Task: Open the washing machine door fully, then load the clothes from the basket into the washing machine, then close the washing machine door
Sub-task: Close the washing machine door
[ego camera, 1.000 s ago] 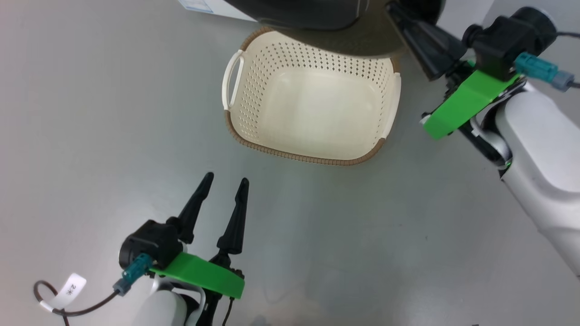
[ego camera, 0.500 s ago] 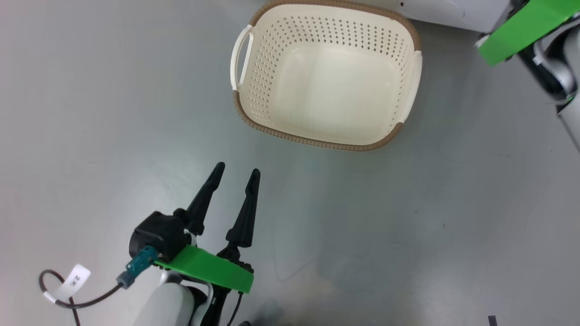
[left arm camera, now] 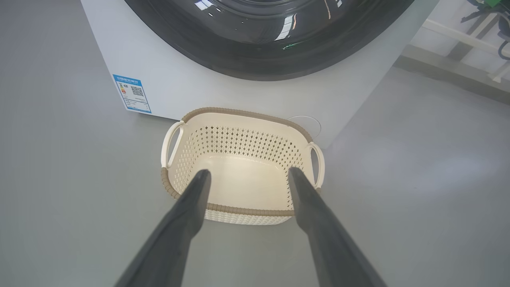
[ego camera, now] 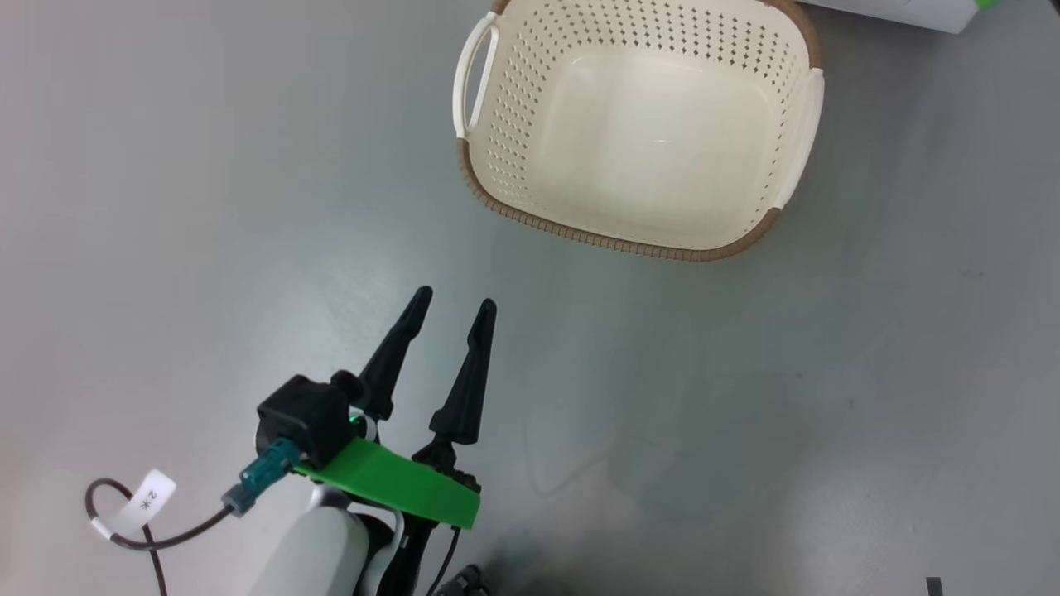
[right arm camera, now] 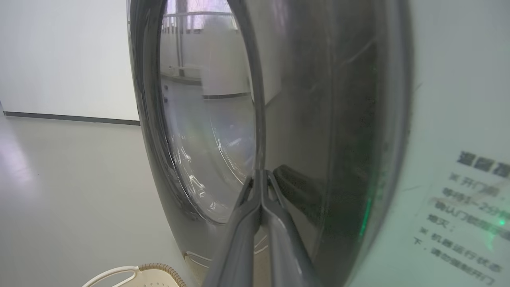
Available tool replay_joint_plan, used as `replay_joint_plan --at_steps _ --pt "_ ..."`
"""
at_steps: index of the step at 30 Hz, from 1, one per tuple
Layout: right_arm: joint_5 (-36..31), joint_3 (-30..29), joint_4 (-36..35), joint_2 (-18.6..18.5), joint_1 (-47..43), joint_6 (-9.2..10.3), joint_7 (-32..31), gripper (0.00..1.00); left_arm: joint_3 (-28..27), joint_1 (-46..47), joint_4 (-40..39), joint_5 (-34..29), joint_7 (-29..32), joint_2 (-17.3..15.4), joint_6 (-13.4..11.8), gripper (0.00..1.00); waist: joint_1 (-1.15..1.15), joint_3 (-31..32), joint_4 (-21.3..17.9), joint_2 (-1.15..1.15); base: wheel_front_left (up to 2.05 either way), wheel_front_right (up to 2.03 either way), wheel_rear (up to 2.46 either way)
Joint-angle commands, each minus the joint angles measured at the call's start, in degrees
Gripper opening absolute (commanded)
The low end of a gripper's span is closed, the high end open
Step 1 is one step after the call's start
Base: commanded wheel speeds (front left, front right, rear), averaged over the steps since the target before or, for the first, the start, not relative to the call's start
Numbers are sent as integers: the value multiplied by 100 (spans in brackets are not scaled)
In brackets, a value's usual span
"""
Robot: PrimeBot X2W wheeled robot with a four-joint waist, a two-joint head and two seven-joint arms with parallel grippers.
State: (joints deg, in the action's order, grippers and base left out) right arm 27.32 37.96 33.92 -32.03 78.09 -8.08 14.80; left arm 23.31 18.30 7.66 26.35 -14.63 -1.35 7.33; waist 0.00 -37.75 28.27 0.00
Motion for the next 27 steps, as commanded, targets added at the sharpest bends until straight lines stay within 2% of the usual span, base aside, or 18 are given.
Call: replay_joint_plan --at_steps 1,16,27 --pt "-36 -185 28 -35 201 59 20 0 -157 70 -138 58 -37 -153 15 100 0 -39 41 0 0 0 0" --pt "-177 -410 137 128 114 59 20 0 -212 94 -85 49 -37 -153 15 100 0 39 -49 0 0 0 0" --pt "-7 -433 -130 334 -736 59 20 0 -396 69 29 -157 -37 -153 15 100 0 577 -460 0 0 0 0"
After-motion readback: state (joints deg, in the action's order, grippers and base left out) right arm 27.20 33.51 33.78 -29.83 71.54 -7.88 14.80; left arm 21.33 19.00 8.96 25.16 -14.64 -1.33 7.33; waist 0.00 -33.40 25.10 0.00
